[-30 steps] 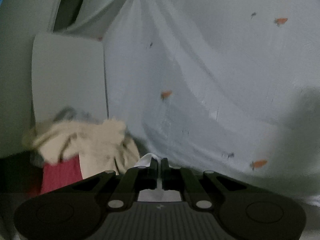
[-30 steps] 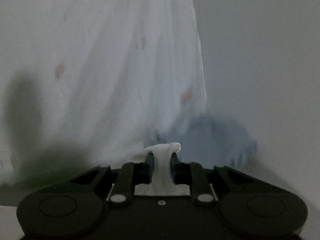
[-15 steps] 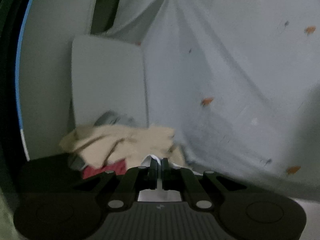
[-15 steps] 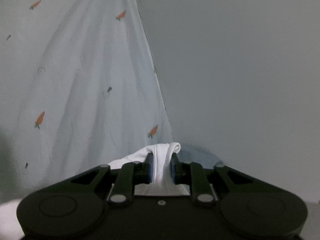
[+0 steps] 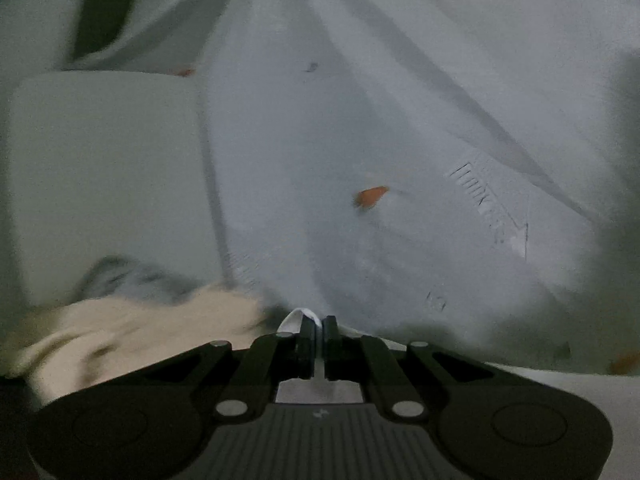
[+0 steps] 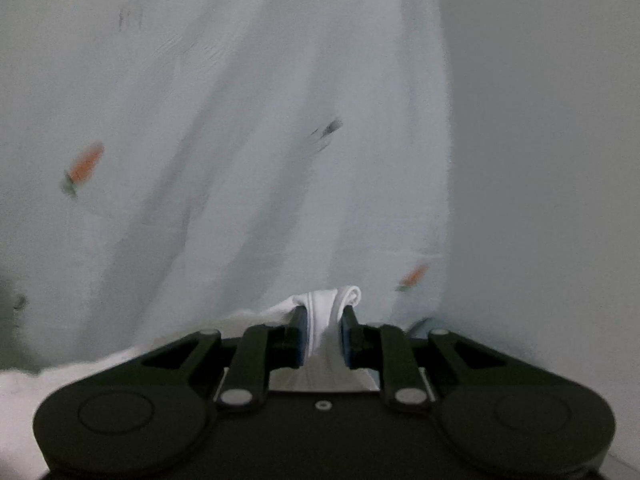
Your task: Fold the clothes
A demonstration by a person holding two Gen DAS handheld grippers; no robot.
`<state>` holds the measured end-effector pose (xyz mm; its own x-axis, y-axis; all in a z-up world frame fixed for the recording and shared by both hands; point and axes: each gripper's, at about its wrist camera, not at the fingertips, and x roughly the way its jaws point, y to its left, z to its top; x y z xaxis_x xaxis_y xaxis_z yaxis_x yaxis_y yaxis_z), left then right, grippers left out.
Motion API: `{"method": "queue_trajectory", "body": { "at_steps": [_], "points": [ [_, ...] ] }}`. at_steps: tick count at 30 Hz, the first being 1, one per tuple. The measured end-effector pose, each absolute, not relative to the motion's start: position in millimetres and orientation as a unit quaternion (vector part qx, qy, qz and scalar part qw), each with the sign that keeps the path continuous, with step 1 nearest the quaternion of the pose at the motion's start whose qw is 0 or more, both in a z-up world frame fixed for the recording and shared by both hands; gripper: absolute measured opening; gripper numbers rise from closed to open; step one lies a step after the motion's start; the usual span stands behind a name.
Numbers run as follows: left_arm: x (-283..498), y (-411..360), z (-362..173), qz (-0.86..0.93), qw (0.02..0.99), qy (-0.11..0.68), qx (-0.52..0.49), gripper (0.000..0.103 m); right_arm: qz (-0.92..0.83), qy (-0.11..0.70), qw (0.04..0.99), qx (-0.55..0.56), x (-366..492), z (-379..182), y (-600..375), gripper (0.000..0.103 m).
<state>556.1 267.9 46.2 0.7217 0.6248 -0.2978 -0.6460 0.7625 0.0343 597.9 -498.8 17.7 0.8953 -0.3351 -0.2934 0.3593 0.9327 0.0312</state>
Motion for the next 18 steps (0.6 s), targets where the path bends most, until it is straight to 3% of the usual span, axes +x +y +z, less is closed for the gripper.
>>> {"method": "queue_trajectory", "body": {
  "at_steps": [2, 4, 6, 8, 10, 11, 14, 18],
  "points": [
    [619, 280, 21, 0.353, 0.918, 0.173, -0.051, 0.015, -0.18, 0.181, 0.966, 0.038, 659, -12, -491, 0.021],
    [675, 292, -18, 0.374, 0.897, 0.225, -0.07, 0.024, -0.176, 0.247, 0.952, 0.045, 719, -51, -486, 0.039],
    [709, 302, -53, 0.359, 0.88, 0.291, -0.11, 0.025, -0.161, 0.291, 0.941, 0.054, 758, -91, -477, 0.046],
    [709, 299, -75, 0.332, 0.881, 0.307, -0.14, 0.028, -0.157, 0.317, 0.933, 0.058, 768, -112, -466, 0.047],
    [691, 286, -87, 0.315, 0.886, 0.317, -0.121, 0.042, -0.149, 0.316, 0.935, 0.059, 755, -121, -455, 0.066],
    [682, 280, -92, 0.307, 0.889, 0.323, -0.11, 0.047, -0.144, 0.316, 0.936, 0.056, 745, -124, -450, 0.069],
    [637, 269, -102, 0.275, 0.891, 0.343, -0.112, 0.049, -0.135, 0.323, 0.937, 0.009, 685, -127, -437, 0.069],
    [560, 261, -107, 0.253, 0.875, 0.389, -0.138, 0.051, -0.144, 0.338, 0.929, -0.043, 595, -119, -432, 0.078]
  ]
}}
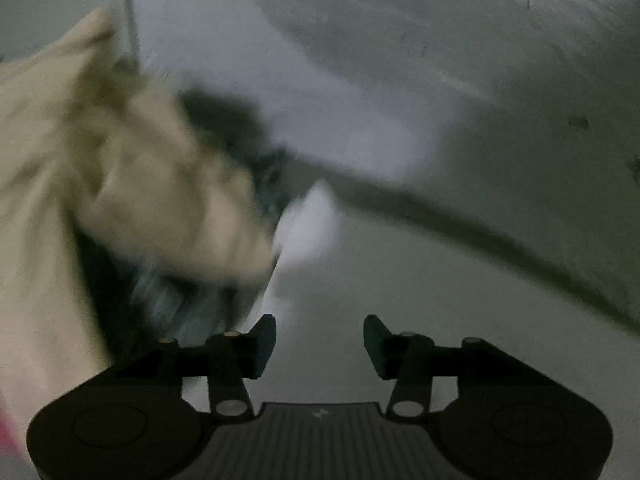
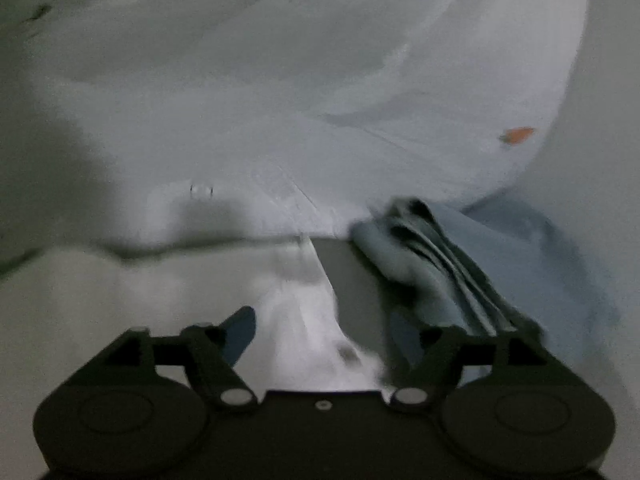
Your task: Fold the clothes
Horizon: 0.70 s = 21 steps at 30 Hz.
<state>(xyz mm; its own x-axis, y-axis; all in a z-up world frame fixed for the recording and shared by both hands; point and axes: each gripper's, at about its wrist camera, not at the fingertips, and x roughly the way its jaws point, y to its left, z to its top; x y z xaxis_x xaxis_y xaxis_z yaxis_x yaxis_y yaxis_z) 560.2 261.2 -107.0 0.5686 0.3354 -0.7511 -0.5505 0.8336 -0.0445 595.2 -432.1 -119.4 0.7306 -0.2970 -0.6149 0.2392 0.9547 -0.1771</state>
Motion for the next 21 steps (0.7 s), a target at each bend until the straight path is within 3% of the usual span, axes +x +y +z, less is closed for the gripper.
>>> {"method": "queue_trajectory", "body": {
  "at_steps": [4, 16, 21],
  "points": [
    [482, 248, -106, 0.251, 0.864, 0.411, -0.146, 0.059, -0.162, 0.356, 0.92, -0.037, 523, -123, -439, 0.079],
    [328, 200, -107, 0.278, 0.842, 0.411, -0.21, 0.061, -0.17, 0.358, 0.887, 0.237, 388, -172, -500, 0.079],
    [294, 179, -103, 0.283, 0.837, 0.416, -0.217, 0.061, -0.145, 0.357, 0.859, 0.336, 378, -197, -522, 0.069]
  ]
}}
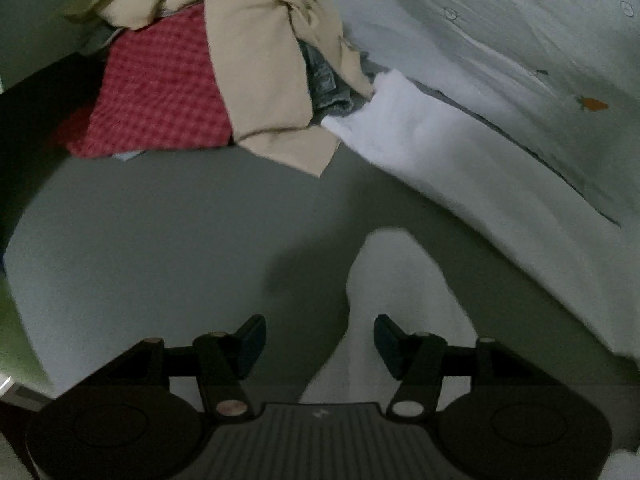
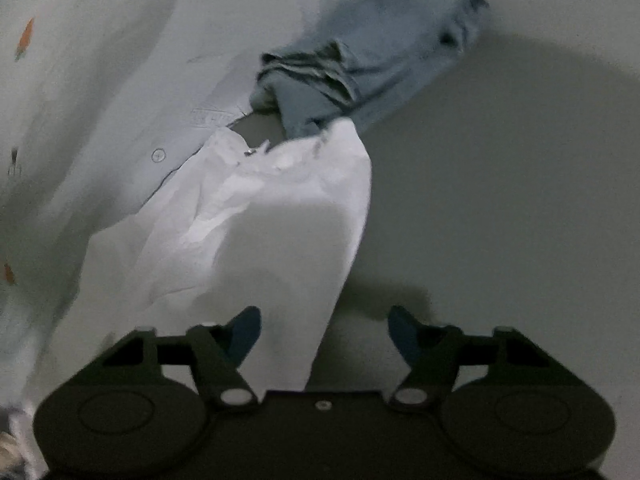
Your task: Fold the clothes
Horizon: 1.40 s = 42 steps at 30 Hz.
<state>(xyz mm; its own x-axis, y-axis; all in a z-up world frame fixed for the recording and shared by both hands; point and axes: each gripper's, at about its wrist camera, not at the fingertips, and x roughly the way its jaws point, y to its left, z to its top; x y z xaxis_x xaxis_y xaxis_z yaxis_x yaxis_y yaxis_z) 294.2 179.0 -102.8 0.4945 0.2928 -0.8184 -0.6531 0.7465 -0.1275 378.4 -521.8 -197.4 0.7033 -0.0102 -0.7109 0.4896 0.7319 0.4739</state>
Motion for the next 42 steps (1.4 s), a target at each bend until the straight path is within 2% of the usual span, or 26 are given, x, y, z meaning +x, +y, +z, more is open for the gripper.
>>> {"method": "queue_trajectory", "body": {
  "at_steps": [6, 11, 14, 16, 17, 18, 19, 20, 21, 23, 27, 31, 36, 39, 42],
  "points": [
    [276, 180, -99, 0.283, 0.822, 0.378, -0.32, 0.061, -0.125, 0.366, 0.847, 0.365, 385, -207, -523, 0.067],
    [297, 185, -102, 0.265, 0.813, 0.355, -0.377, 0.071, -0.12, 0.365, 0.835, 0.394, 398, -217, -526, 0.07],
    [316, 191, -112, 0.271, 0.795, 0.374, -0.394, 0.071, -0.12, 0.358, 0.832, 0.406, 406, -217, -525, 0.07],
    [327, 192, -121, 0.264, 0.784, 0.388, -0.405, 0.071, -0.108, 0.355, 0.827, 0.422, 412, -217, -525, 0.066],
    [332, 192, -126, 0.263, 0.78, 0.395, -0.407, 0.065, -0.102, 0.353, 0.823, 0.433, 417, -218, -523, 0.065],
    [335, 191, -130, 0.267, 0.778, 0.399, -0.406, 0.056, -0.099, 0.351, 0.822, 0.437, 420, -219, -521, 0.057],
    [339, 190, -133, 0.267, 0.778, 0.398, -0.407, 0.035, -0.103, 0.352, 0.824, 0.432, 424, -217, -518, 0.038],
    [339, 191, -134, 0.262, 0.778, 0.393, -0.414, 0.019, -0.106, 0.352, 0.826, 0.426, 428, -215, -515, 0.027],
    [342, 191, -129, 0.259, 0.782, 0.387, -0.415, 0.014, -0.108, 0.346, 0.831, 0.422, 430, -211, -513, 0.006],
    [350, 193, -116, 0.256, 0.792, 0.374, -0.41, 0.006, -0.106, 0.324, 0.841, 0.419, 430, -198, -511, 0.004],
    [357, 206, -63, 0.252, 0.829, 0.302, -0.398, 0.005, -0.091, 0.262, 0.868, 0.411, 429, -154, -511, 0.003],
    [364, 227, 9, 0.216, 0.87, 0.204, -0.393, 0.004, -0.06, 0.2, 0.879, 0.428, 425, -112, -515, 0.003],
    [349, 232, 107, 0.184, 0.92, 0.08, -0.336, 0.004, -0.033, 0.155, 0.881, 0.446, 421, -77, -511, 0.003],
    [323, 225, 133, 0.178, 0.931, 0.034, -0.316, 0.004, -0.024, 0.143, 0.885, 0.443, 411, -70, -507, 0.003],
    [300, 220, 126, 0.194, 0.933, 0.043, -0.3, 0.004, -0.044, 0.155, 0.895, 0.415, 397, -75, -502, 0.003]
  ]
}}
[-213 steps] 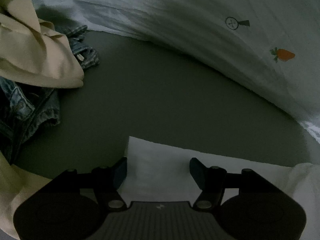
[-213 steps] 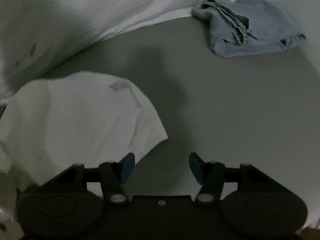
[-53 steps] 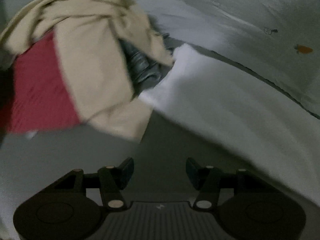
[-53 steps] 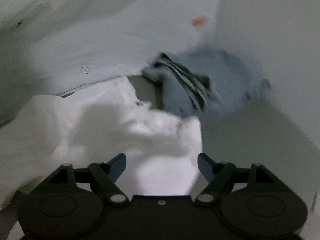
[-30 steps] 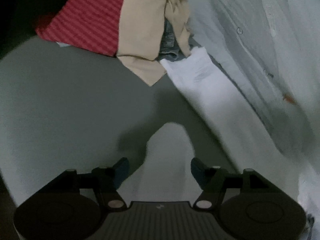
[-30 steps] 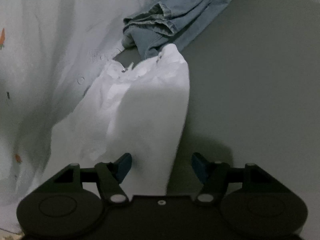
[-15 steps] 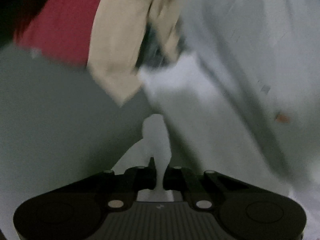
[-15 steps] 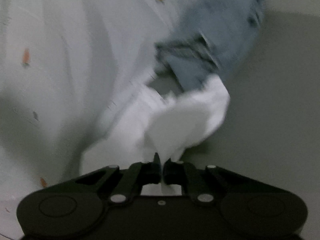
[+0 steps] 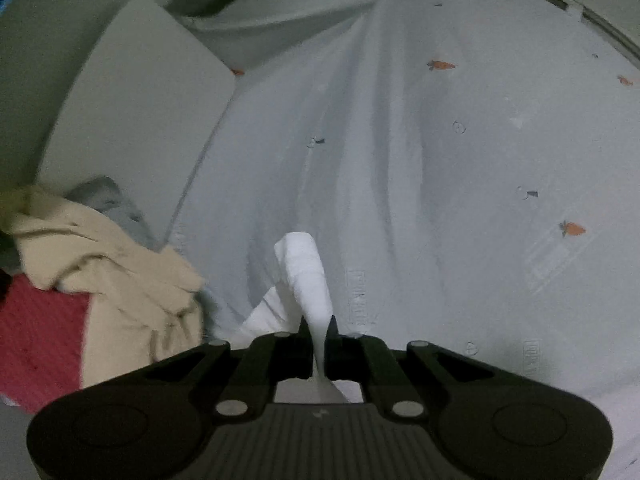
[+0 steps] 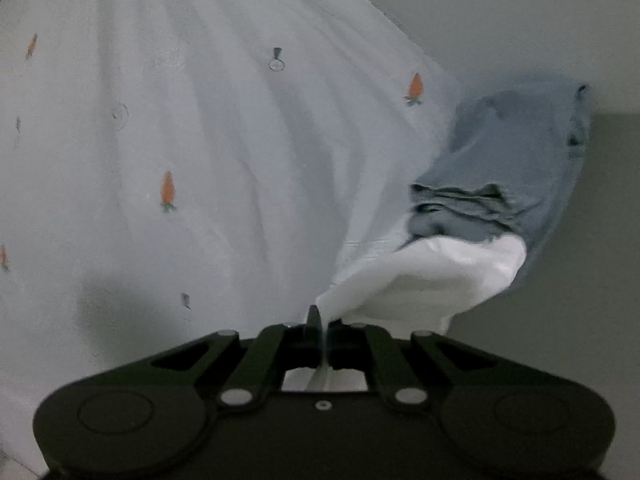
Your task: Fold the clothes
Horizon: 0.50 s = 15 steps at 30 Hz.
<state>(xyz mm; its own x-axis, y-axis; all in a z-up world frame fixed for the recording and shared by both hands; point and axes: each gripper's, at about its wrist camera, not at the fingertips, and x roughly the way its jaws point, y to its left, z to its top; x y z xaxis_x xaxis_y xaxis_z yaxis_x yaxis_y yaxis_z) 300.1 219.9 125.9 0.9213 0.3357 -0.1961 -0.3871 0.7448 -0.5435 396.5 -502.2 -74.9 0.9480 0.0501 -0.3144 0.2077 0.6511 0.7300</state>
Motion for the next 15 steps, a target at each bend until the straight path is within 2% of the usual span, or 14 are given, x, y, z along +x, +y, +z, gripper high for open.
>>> {"method": "queue_trajectory", "body": {
  "at_steps": [4, 10, 13, 15],
  "points": [
    [263, 220, 74, 0.239, 0.909, 0.11, -0.324, 0.004, -0.074, 0.184, 0.874, 0.444, 357, -113, -511, 0.003],
    [210, 234, -44, 0.333, 0.83, 0.259, -0.366, 0.003, -0.122, 0.302, 0.833, 0.448, 318, -180, -515, 0.005],
    [178, 241, -88, 0.365, 0.782, 0.299, -0.407, 0.003, -0.129, 0.325, 0.821, 0.451, 306, -194, -513, 0.006],
    [160, 239, -97, 0.374, 0.769, 0.302, -0.422, 0.003, -0.133, 0.33, 0.822, 0.444, 301, -195, -512, 0.006]
  ]
}}
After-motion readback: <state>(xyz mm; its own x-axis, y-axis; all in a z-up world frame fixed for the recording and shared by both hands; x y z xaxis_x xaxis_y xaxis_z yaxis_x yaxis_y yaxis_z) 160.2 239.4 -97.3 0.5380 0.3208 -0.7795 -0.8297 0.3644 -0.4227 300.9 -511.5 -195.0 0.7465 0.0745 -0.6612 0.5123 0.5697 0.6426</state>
